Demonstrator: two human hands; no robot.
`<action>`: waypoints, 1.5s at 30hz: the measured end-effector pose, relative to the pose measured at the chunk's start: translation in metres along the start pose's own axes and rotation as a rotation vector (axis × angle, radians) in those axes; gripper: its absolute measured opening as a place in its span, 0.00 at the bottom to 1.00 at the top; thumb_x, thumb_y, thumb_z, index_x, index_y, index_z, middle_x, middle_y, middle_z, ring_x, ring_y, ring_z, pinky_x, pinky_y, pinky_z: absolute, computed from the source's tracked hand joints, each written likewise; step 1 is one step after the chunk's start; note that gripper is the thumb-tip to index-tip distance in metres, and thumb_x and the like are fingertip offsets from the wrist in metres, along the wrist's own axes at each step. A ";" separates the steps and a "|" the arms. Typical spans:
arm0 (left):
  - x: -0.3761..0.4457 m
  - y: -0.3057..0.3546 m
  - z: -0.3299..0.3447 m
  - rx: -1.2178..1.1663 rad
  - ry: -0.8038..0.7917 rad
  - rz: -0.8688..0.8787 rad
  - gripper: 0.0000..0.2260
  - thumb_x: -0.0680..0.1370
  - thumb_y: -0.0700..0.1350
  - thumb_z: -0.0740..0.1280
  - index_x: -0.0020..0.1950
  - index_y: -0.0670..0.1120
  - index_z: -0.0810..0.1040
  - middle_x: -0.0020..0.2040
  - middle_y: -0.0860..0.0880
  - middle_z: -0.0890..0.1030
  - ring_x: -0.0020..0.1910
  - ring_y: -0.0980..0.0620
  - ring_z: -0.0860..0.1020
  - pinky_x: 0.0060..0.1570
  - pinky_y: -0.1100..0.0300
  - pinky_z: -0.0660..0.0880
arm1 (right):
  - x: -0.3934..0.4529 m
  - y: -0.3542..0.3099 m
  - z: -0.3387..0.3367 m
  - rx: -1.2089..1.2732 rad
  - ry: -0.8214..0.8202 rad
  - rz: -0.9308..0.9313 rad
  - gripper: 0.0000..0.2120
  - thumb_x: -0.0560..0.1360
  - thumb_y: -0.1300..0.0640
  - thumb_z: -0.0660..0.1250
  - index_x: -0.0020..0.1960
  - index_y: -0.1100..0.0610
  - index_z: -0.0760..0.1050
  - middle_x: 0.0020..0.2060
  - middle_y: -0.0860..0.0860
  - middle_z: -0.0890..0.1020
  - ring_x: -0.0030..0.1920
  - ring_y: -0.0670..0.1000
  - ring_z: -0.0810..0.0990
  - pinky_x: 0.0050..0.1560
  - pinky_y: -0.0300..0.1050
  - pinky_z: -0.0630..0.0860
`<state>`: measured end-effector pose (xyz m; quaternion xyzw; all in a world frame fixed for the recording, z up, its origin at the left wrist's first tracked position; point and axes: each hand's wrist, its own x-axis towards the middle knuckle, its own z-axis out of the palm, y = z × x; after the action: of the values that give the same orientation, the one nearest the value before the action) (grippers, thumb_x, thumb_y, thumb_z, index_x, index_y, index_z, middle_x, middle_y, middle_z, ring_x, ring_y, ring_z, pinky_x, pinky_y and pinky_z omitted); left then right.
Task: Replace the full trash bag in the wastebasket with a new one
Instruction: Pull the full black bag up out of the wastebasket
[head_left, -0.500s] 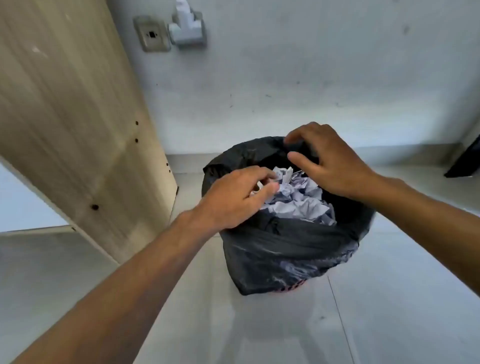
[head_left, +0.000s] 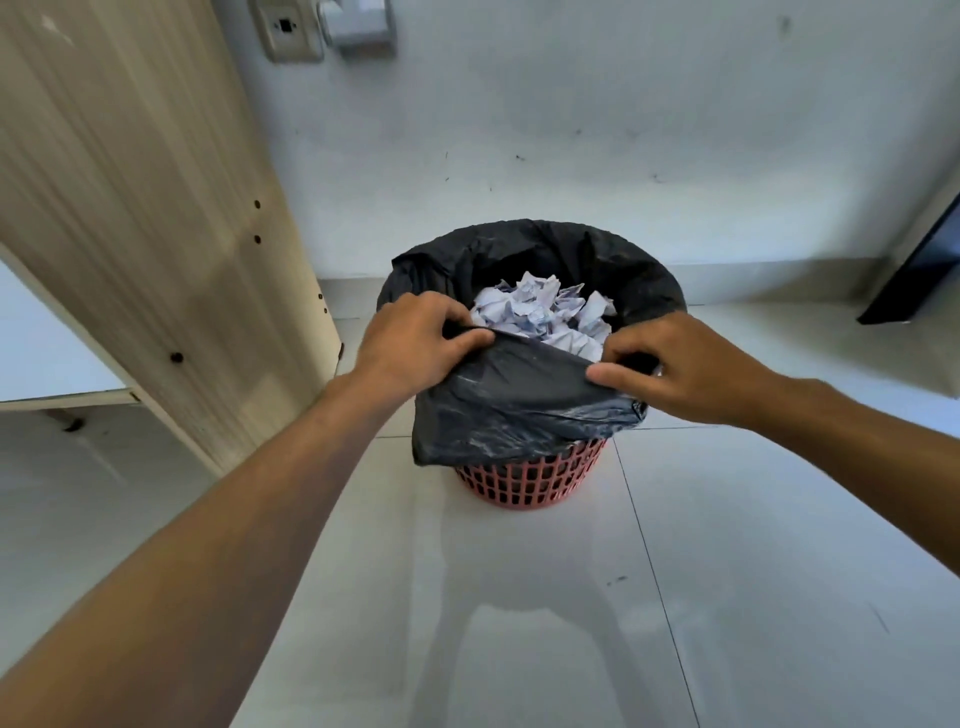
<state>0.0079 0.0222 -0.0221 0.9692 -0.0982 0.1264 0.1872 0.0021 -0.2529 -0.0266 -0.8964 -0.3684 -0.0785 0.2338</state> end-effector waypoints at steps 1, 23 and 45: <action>-0.001 0.001 0.002 0.000 0.052 -0.004 0.09 0.76 0.58 0.68 0.45 0.54 0.82 0.44 0.55 0.84 0.48 0.50 0.79 0.49 0.54 0.73 | 0.004 0.001 0.004 0.013 0.048 0.009 0.20 0.78 0.40 0.62 0.33 0.52 0.73 0.27 0.47 0.75 0.29 0.48 0.73 0.31 0.43 0.67; 0.007 0.002 -0.001 -0.015 0.142 -0.106 0.14 0.76 0.56 0.68 0.60 0.56 0.77 0.62 0.51 0.75 0.66 0.48 0.66 0.63 0.47 0.62 | 0.041 0.009 0.018 -0.217 0.224 0.082 0.19 0.81 0.45 0.60 0.35 0.52 0.77 0.26 0.46 0.75 0.29 0.51 0.72 0.34 0.44 0.61; 0.004 0.019 0.010 -0.156 -0.010 0.233 0.24 0.69 0.70 0.61 0.56 0.57 0.78 0.52 0.60 0.80 0.58 0.56 0.73 0.63 0.47 0.68 | 0.072 0.002 0.024 -0.065 0.123 0.426 0.27 0.82 0.46 0.59 0.27 0.58 0.64 0.23 0.54 0.70 0.27 0.55 0.71 0.30 0.47 0.62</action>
<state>0.0090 0.0000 -0.0234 0.9342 -0.2206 0.1345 0.2458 0.0539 -0.1979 -0.0257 -0.9545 -0.1528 -0.0936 0.2383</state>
